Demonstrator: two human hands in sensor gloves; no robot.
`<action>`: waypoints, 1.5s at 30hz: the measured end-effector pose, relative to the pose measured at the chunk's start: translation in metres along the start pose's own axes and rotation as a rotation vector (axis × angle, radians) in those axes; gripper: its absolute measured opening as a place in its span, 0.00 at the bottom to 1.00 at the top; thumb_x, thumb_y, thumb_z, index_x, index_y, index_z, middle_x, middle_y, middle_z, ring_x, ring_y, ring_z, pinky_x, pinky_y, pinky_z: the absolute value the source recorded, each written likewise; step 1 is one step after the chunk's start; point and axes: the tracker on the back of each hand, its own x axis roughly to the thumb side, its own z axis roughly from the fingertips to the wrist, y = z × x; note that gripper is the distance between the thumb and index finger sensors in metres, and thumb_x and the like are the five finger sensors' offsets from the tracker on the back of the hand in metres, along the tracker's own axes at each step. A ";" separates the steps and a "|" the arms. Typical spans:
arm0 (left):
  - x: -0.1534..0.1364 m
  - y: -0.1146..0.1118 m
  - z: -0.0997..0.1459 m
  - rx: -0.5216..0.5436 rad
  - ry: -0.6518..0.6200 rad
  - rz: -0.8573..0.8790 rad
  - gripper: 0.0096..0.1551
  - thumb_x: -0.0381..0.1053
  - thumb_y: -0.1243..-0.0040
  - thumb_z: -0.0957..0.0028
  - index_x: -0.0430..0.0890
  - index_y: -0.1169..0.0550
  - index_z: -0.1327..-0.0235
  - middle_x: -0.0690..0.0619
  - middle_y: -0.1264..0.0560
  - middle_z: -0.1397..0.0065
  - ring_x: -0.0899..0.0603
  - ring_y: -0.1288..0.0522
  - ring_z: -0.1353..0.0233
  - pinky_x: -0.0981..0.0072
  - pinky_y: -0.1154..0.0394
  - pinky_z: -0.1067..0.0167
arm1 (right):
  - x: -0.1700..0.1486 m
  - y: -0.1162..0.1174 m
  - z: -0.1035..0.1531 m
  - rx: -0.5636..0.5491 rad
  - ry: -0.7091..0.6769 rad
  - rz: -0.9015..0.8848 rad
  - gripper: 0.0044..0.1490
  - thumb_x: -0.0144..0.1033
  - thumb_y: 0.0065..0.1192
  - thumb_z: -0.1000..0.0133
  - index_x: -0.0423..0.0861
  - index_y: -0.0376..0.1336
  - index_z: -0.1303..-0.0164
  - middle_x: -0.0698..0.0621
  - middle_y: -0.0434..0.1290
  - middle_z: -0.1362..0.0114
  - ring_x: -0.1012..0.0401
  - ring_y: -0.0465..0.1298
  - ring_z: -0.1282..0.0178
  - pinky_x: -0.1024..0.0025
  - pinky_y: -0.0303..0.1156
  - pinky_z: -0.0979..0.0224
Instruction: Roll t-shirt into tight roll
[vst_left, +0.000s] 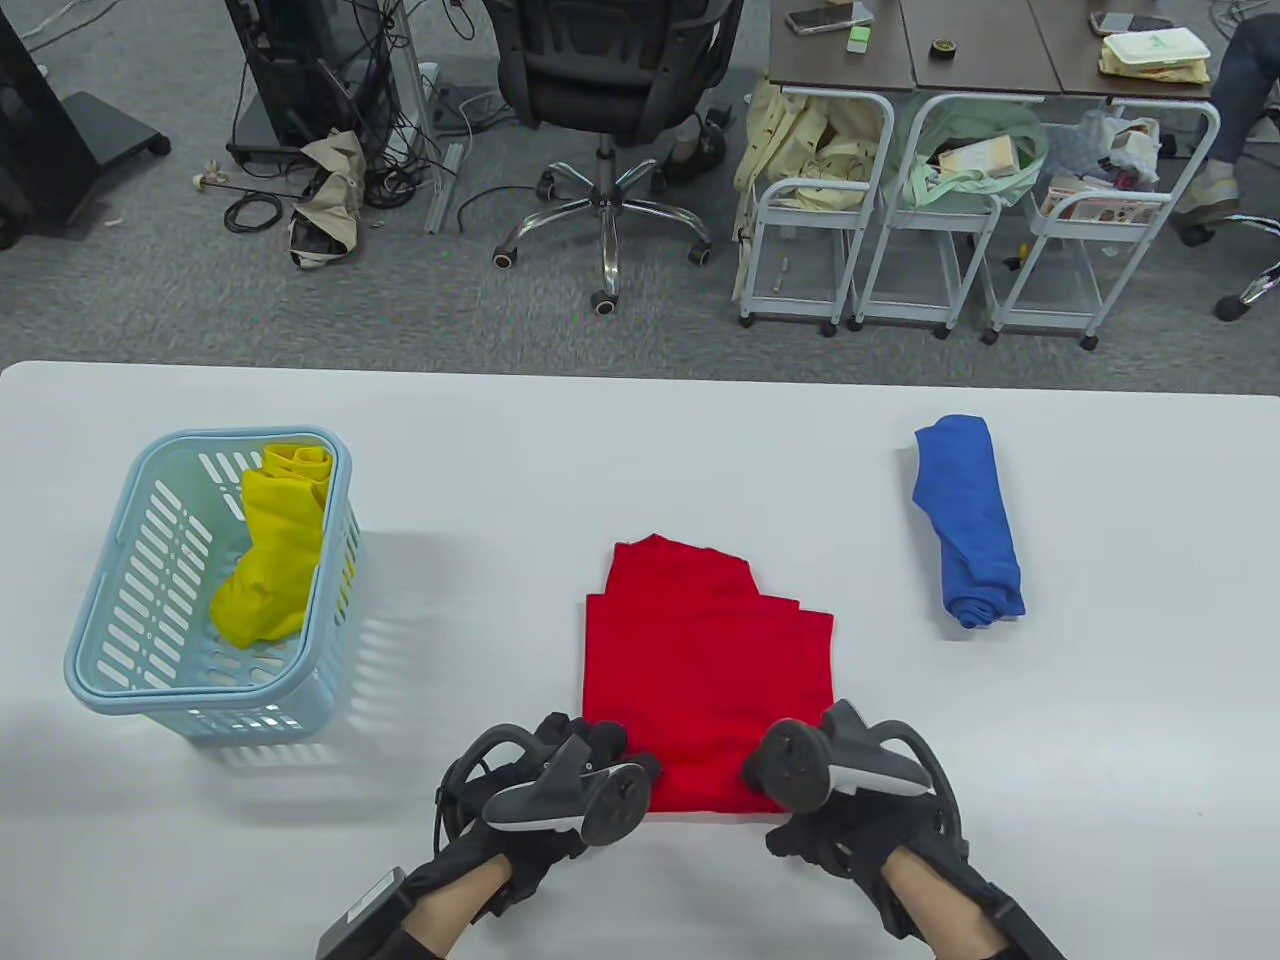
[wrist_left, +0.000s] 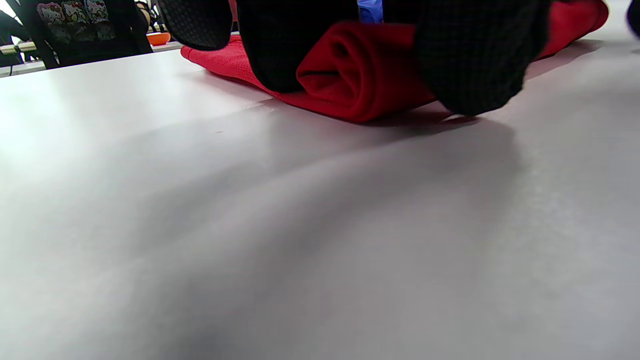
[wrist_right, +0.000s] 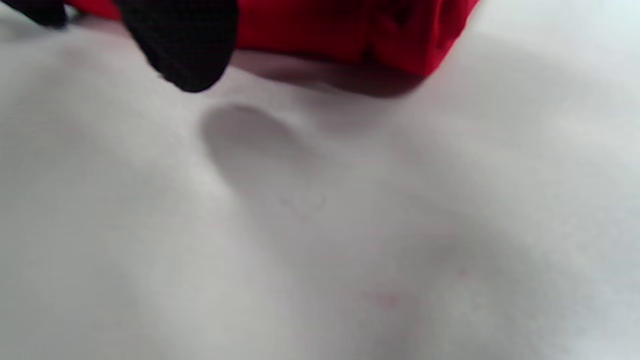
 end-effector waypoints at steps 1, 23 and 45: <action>0.000 -0.001 0.000 0.002 0.002 -0.004 0.40 0.62 0.40 0.48 0.65 0.40 0.21 0.49 0.37 0.18 0.42 0.31 0.25 0.39 0.39 0.23 | 0.000 -0.001 -0.001 -0.008 0.006 0.005 0.47 0.48 0.65 0.41 0.55 0.38 0.24 0.44 0.39 0.17 0.45 0.49 0.19 0.43 0.49 0.21; -0.039 0.013 0.013 0.131 0.211 -0.009 0.32 0.59 0.52 0.42 0.54 0.31 0.23 0.53 0.22 0.29 0.45 0.20 0.34 0.43 0.31 0.27 | -0.047 -0.003 -0.002 -0.031 -0.034 -0.444 0.31 0.45 0.48 0.35 0.49 0.55 0.21 0.47 0.68 0.29 0.53 0.76 0.39 0.53 0.69 0.34; 0.005 -0.002 -0.004 0.060 0.006 -0.017 0.43 0.61 0.43 0.46 0.61 0.45 0.18 0.46 0.42 0.16 0.43 0.32 0.23 0.41 0.38 0.23 | -0.010 -0.020 0.016 -0.159 -0.079 -0.188 0.42 0.54 0.65 0.42 0.55 0.53 0.20 0.41 0.47 0.16 0.44 0.58 0.21 0.45 0.56 0.23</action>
